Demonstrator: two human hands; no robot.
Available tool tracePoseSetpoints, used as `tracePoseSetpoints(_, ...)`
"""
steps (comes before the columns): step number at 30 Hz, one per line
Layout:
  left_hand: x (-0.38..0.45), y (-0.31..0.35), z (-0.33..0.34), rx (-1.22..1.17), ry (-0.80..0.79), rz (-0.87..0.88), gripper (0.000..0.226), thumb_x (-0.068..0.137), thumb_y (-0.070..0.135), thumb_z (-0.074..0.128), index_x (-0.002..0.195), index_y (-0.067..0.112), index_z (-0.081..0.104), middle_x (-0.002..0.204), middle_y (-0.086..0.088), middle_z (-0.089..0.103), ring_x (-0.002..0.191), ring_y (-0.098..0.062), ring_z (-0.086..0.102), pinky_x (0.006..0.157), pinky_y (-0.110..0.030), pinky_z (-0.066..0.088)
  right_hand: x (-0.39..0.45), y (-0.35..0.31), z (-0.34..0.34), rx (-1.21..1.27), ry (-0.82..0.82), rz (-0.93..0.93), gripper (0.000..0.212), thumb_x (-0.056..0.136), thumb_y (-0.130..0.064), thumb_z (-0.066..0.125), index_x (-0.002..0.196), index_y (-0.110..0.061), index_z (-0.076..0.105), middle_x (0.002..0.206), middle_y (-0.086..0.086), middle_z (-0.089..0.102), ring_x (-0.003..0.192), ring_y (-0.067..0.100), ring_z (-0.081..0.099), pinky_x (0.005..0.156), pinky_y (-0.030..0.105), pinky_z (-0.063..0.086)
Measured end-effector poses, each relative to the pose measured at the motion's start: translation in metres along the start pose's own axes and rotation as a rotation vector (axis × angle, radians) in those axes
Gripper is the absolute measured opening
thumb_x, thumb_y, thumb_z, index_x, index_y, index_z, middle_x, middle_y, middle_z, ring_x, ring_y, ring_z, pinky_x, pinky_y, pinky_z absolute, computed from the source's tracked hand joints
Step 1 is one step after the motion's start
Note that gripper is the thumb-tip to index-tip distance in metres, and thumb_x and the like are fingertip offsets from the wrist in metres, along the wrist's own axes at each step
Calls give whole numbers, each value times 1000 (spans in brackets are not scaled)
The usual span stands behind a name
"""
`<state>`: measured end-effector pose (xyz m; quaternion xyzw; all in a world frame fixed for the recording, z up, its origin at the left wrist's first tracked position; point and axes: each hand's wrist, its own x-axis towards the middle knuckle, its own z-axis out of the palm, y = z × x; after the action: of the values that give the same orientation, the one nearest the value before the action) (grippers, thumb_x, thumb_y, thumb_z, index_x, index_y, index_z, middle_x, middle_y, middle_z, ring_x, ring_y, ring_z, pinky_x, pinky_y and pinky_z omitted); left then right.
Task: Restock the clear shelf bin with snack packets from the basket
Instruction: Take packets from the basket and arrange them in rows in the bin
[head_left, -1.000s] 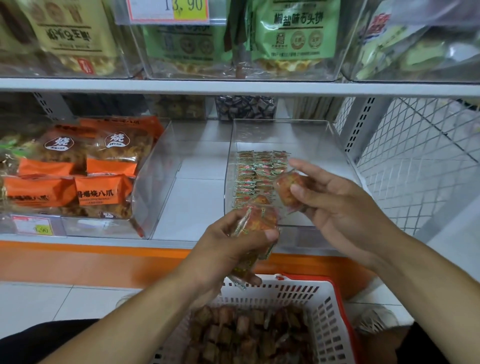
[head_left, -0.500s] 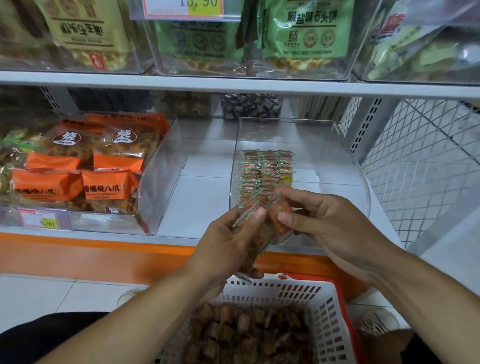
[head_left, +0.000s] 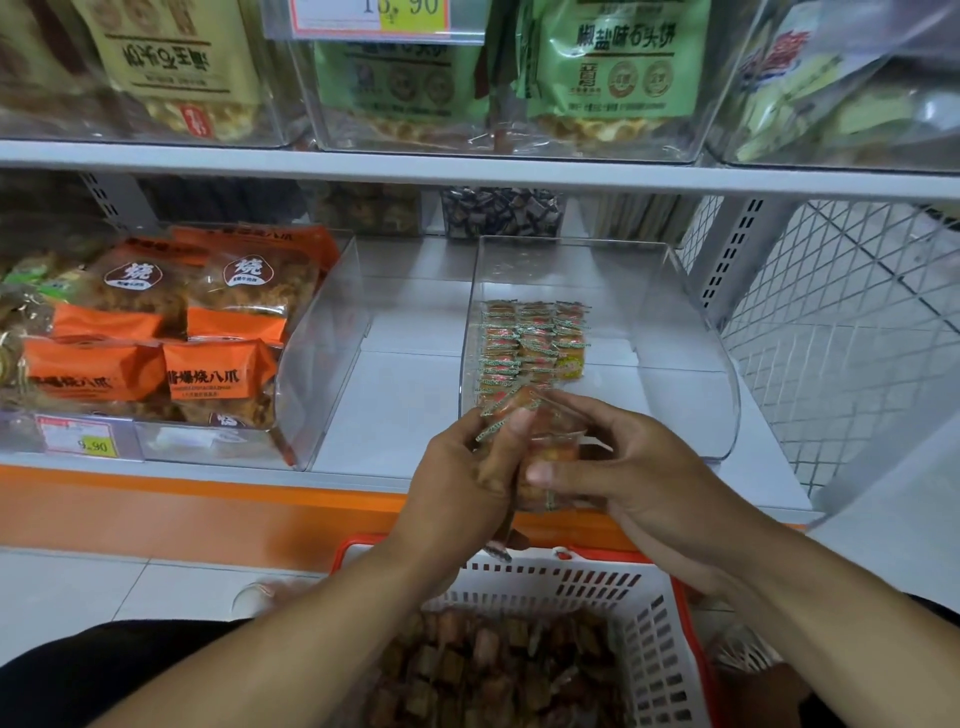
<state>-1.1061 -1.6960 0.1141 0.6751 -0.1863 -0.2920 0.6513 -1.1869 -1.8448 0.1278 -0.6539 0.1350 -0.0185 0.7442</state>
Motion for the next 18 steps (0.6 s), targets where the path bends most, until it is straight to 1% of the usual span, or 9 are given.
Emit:
tracePoseSetpoints(2, 0, 0, 0, -5, -15, -3, 67, 66, 74, 55, 110, 25, 63, 74, -3, 78, 46, -14, 69, 36, -20, 48, 0, 1, -2, 32, -10, 15, 63, 67, -7, 88, 124, -23, 67, 116, 7, 74, 108, 27, 72, 91, 46, 59)
tracePoseSetpoints(4, 1, -1, 0, -14, 4, 1, 70, 65, 74, 57, 106, 17, 63, 74, -8, 76, 47, -18, 69, 37, -22, 50, 0, 1, -2, 6, 30, 23, 67, 61, -9, 89, 122, -21, 64, 112, 8, 75, 106, 29, 72, 91, 47, 59)
tracePoseSetpoints(7, 4, -2, 0, -37, 49, -7, 70, 62, 75, 60, 102, 17, 64, 73, -7, 71, 46, -19, 67, 39, -26, 52, -2, -2, 1, -111, 139, -46, 68, 61, -14, 89, 122, -26, 61, 107, 2, 76, 99, 21, 74, 87, 44, 61)
tracePoseSetpoints(8, 5, -1, 1, -39, 58, -12, 71, 61, 76, 60, 103, 18, 64, 71, -6, 70, 45, -17, 66, 40, -26, 53, -2, -4, 2, -188, 195, -91, 69, 62, -18, 90, 124, -31, 60, 107, -4, 76, 98, 15, 74, 85, 38, 61)
tracePoseSetpoints(10, 6, 0, 1, -24, 74, -19, 73, 59, 77, 61, 106, 21, 63, 68, -4, 69, 44, -14, 64, 41, -26, 52, -3, -7, 2, -397, 324, -187, 73, 68, -31, 91, 132, -40, 56, 111, -15, 73, 101, -2, 69, 82, 19, 58)
tracePoseSetpoints(12, 7, 1, 4, 7, 80, -10, 76, 56, 75, 66, 112, 24, 63, 71, 1, 72, 48, -14, 66, 43, -28, 54, -1, -8, 5, -566, 414, -261, 81, 72, -42, 86, 143, -40, 48, 121, -22, 66, 109, -14, 59, 79, 2, 48)
tracePoseSetpoints(14, 8, 1, 7, 12, 69, -7, 77, 58, 67, 74, 119, 23, 61, 78, 6, 75, 56, -15, 69, 48, -32, 57, 1, -7, 8, -641, 426, -281, 86, 77, -39, 82, 151, -37, 39, 133, -22, 56, 117, -9, 56, 82, 0, 45)
tracePoseSetpoints(16, 10, 2, 9, -6, 58, -36, 79, 59, 63, 78, 124, 22, 60, 86, 5, 76, 63, -19, 73, 50, -34, 58, 3, -5, 13, -725, 397, -275, 87, 84, -32, 75, 157, -37, 27, 138, -19, 45, 124, -2, 51, 87, 3, 41)
tracePoseSetpoints(18, 10, 3, 11, 0, 18, -77, 76, 63, 63, 82, 125, 24, 62, 93, 1, 77, 67, -29, 74, 54, -39, 61, 3, -4, 15, -857, 356, -266, 92, 86, -25, 67, 160, -36, 13, 141, -17, 33, 130, 4, 44, 92, 7, 34)
